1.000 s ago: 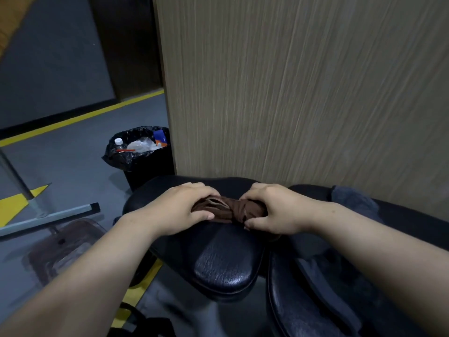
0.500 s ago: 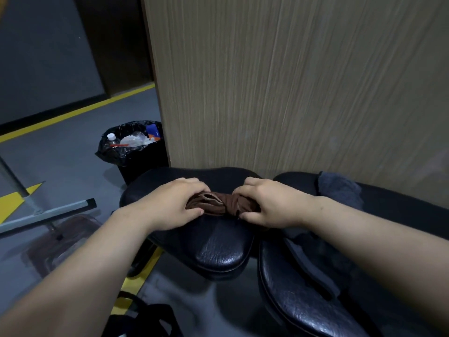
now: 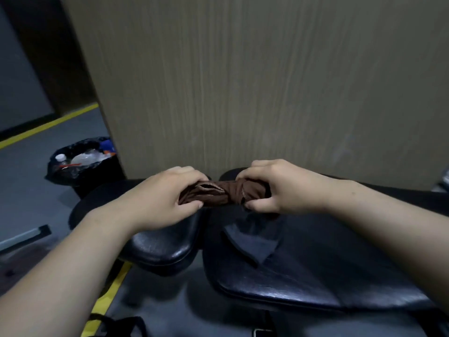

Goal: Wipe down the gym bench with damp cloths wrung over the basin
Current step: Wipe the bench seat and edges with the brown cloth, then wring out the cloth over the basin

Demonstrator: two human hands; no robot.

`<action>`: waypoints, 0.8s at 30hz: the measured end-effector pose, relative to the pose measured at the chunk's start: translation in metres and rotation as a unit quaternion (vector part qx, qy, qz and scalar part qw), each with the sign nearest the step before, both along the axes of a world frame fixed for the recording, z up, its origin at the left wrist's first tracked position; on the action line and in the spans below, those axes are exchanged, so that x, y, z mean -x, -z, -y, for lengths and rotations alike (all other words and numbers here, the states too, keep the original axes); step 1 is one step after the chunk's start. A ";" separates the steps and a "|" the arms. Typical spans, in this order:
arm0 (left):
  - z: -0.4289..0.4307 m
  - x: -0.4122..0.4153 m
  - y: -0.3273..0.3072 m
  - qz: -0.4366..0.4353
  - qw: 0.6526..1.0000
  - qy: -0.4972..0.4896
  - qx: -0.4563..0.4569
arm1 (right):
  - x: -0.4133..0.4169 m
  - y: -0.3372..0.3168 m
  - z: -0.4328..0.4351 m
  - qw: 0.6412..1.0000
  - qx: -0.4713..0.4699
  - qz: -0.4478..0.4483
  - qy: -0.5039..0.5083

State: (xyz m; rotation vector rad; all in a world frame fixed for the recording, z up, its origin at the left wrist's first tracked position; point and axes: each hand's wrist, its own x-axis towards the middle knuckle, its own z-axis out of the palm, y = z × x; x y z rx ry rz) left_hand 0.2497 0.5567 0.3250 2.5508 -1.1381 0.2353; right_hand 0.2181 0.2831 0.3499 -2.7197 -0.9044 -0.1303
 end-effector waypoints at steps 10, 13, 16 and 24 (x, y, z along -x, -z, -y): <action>0.171 0.054 -0.027 0.042 0.984 0.169 -0.032 | 0.138 -0.012 0.147 0.986 -0.018 0.050 0.156; 0.238 0.078 -0.029 0.054 0.969 0.237 -0.048 | 0.198 -0.009 0.196 0.971 -0.030 0.050 0.232; 0.311 0.109 -0.021 0.059 0.945 0.315 -0.062 | 0.264 0.003 0.241 0.948 -0.047 0.044 0.312; 0.481 0.209 0.044 0.064 0.836 0.530 -0.128 | 0.428 0.079 0.316 0.860 -0.113 -0.007 0.497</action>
